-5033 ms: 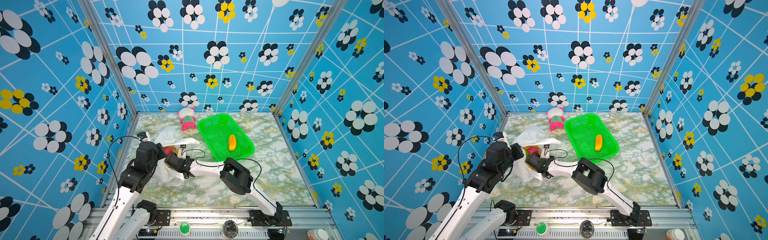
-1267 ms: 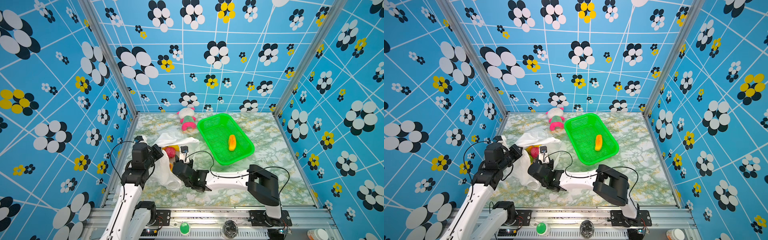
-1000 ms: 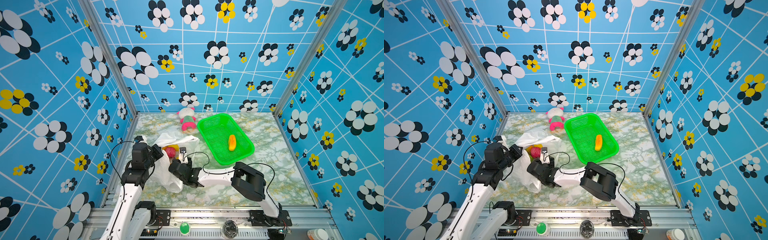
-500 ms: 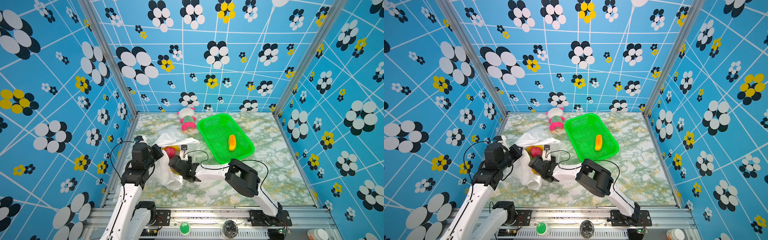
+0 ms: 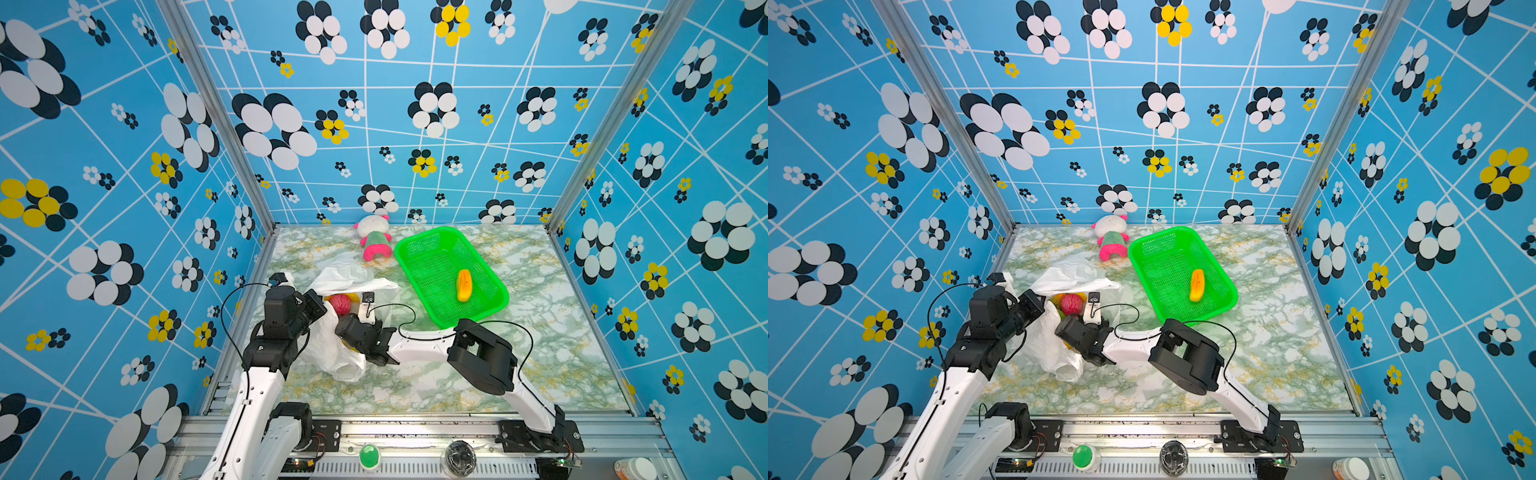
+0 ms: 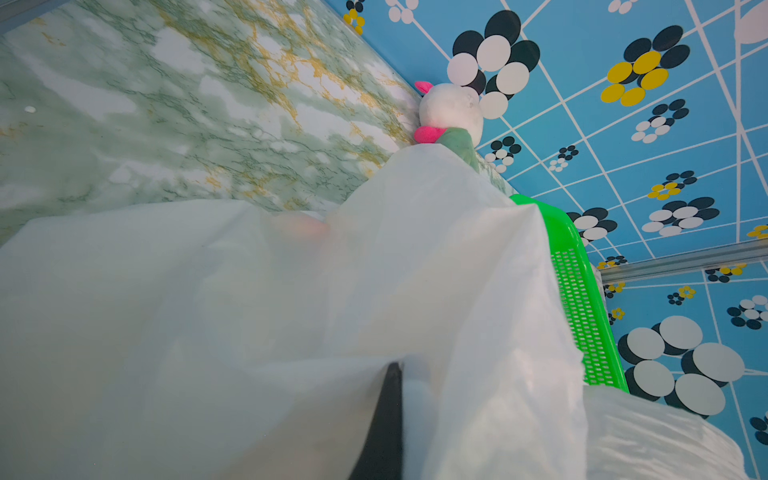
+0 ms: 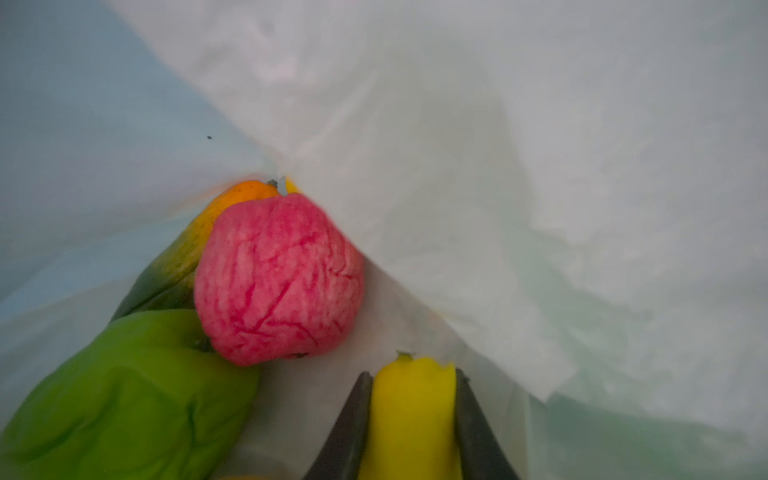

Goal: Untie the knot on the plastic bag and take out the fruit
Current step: 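Lift the yellow mango out of the bag with the right gripper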

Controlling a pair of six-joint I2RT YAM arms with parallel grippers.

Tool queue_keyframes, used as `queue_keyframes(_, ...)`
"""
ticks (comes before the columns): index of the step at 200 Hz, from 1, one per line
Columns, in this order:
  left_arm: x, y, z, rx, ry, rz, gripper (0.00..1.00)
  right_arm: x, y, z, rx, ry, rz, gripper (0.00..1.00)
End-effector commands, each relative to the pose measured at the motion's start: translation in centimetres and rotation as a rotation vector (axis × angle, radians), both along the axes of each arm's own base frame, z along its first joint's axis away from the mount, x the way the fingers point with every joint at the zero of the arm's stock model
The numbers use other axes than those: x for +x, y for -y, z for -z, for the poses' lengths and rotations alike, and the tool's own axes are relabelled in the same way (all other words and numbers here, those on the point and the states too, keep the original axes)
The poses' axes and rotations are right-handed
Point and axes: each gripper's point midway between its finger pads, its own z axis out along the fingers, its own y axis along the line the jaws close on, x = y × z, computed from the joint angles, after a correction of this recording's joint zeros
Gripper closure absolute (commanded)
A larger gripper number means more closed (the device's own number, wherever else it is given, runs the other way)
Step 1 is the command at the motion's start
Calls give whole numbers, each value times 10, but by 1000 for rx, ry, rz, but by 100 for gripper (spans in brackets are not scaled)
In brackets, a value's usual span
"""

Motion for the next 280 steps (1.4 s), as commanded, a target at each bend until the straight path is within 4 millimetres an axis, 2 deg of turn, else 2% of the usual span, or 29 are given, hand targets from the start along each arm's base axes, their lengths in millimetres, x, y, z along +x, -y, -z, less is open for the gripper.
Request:
queue_keyframes(1, 1, -5, -11, 23, 22, -13, 100, -10, 12, -11, -37, 20, -13, 79)
queue_keyframes(13, 1, -5, -11, 22, 22, -14, 100, -12, 14, -24, -25, 42, -25, 82)
queue_keyframes(18, 1, -5, -11, 22, 23, -12, 100, -14, 16, -23, -30, 45, -29, 83)
queue_keyframes(20, 1, -5, -10, 21, 21, -13, 100, -14, 16, -35, -11, 57, -30, 83)
queue_keyframes(23, 1, -5, -10, 22, 20, -13, 100, -15, 16, -42, 1, 67, -32, 84)
queue_keyframes(49, 1, -5, -10, 22, 20, -12, 100, -26, 23, -74, 23, 134, -48, 86)
queue_keyframes(89, 2, -5, -10, 22, 20, -12, 100, -43, 31, -112, 37, 216, -71, 88)
queue_keyframes(141, 2, -5, -9, 20, 18, -11, 100, -55, 59, -166, 62, 324, -81, 90)
queue_keyframes(182, 2, -5, -9, 21, 18, -9, 100, -64, 109, -207, 114, 409, -42, 89)
queue_keyframes(203, 3, -5, -9, 18, 18, -12, 100, -70, 133, -235, 133, 462, -44, 89)
queue_keyframes(231, 3, -5, -8, 18, 13, -10, 100, -78, 173, -262, 158, 515, -15, 88)
queue_keyframes(257, 2, -5, -9, 17, 17, -11, 100, -73, 221, -271, 163, 545, 93, 87)
queue_keyframes(280, 2, -6, -9, 21, 17, -14, 100, -55, 260, -262, 155, 530, 206, 84)
